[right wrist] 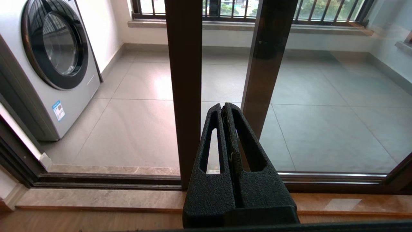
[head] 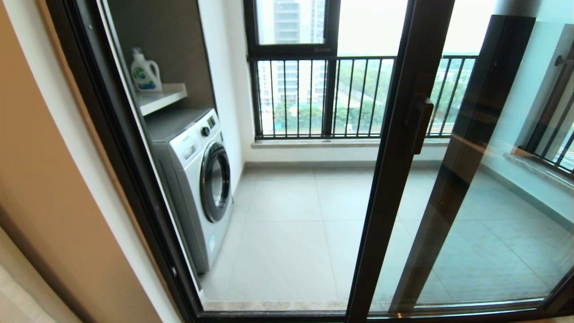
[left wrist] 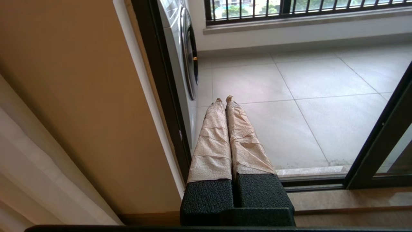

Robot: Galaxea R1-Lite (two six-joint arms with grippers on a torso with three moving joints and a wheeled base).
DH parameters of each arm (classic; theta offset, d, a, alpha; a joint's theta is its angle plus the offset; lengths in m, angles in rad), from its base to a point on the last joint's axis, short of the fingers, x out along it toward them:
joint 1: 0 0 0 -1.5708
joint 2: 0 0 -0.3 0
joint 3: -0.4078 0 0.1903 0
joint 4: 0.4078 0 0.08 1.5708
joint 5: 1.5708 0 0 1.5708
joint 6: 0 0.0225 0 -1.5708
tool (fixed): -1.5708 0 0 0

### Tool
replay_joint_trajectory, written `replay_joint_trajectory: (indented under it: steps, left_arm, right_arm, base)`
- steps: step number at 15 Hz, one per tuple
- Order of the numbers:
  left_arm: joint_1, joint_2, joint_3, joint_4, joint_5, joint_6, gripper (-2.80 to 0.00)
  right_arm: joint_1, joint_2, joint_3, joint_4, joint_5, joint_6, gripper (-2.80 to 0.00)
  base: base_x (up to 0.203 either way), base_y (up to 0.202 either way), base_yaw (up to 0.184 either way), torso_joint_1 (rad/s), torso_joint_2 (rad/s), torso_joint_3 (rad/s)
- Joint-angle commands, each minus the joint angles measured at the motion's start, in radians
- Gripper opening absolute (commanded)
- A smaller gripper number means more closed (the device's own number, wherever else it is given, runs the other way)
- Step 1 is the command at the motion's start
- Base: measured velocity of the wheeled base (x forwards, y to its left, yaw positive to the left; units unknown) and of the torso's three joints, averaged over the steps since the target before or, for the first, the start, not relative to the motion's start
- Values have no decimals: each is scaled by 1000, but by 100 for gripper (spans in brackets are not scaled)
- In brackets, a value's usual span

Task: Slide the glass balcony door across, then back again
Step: Open the slid door

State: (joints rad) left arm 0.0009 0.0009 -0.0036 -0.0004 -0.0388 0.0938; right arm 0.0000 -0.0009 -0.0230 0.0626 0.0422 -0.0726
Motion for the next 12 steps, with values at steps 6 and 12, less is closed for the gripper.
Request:
replay_joint_trajectory:
  steps: [6,12]
  left_arm:
    - [1,2,4,-1,22,-62,-280]
    - [1,2,4,-1,22,-62,-280]
  right_arm:
    - [0,1,0,1,1,-3,-280]
    - [-1,21,-53,2,-20,17,-280]
  base:
    - [0,0,0,0,0,0]
    - [0,0,0,0,0,0]
